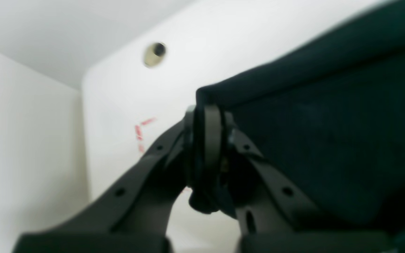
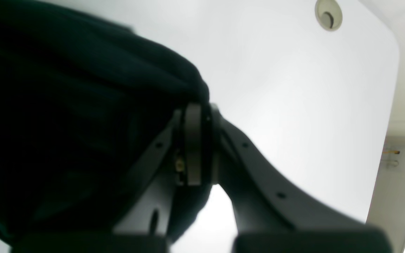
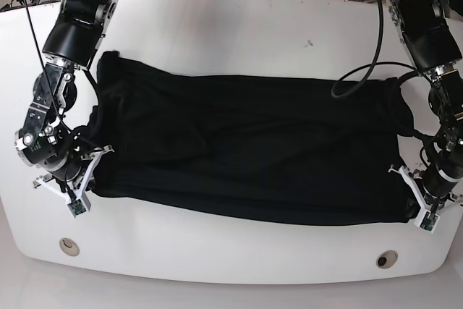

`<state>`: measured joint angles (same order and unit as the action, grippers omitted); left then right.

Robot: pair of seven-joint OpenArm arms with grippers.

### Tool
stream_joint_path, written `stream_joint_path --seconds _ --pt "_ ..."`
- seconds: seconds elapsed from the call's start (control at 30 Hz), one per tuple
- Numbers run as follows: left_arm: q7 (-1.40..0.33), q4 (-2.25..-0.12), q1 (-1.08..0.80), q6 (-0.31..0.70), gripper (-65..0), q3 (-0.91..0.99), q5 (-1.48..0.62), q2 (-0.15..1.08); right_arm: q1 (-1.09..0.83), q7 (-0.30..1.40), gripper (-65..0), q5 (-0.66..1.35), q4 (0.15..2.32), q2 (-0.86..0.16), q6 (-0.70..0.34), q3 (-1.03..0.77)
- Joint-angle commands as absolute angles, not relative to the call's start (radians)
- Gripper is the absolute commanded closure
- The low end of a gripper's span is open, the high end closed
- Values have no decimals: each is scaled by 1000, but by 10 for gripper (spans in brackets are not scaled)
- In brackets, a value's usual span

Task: Fold the T-shirt properly
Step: 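Lift the black T-shirt with both grippers and swing it across the table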

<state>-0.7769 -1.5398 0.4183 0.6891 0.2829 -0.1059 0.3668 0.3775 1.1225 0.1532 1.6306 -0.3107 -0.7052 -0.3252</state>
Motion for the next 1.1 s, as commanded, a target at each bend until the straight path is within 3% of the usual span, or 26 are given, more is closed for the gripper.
stream_joint_path --seconds 0.0,0.3,0.8,1.07 --pt "-756 -1557 484 670 -7 289 -107 383 444 1106 0 143 1652 -334 -698 -329" --pt "-869 -1567 674 633 -8 292 -111 383 634 1194 0 147 1652 -397 -698 -318" --pt "-964 -1581 1049 631 -10 292 -108 389 1106 1271 0 148 1647 -565 -698 -70" --pt "-964 -1609 1086 631 -10 292 -110 389 1204 1316 0 150 1655 -608 -698 -22"
